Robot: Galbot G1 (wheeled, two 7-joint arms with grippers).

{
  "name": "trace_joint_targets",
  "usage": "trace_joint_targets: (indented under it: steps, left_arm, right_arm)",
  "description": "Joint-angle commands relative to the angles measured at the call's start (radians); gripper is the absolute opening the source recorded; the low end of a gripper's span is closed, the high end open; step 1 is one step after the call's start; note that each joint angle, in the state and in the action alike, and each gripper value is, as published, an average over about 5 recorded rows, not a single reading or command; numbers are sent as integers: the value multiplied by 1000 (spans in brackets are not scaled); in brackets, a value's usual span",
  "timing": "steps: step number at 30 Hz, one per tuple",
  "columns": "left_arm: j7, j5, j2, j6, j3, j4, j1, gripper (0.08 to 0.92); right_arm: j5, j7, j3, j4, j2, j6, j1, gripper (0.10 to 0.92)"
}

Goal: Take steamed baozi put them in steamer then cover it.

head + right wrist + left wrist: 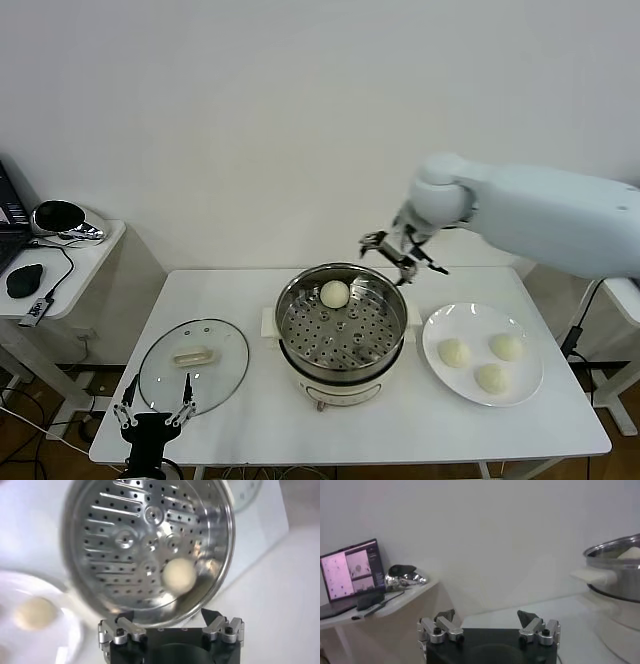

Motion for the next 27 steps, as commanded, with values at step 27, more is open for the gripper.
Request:
trace_joint_targets:
  steps: [27]
  left_arm:
    - [4, 5, -5, 1, -44, -8, 22, 823]
  right_arm:
    - [-212, -40, 490, -291, -118, -78, -758, 823]
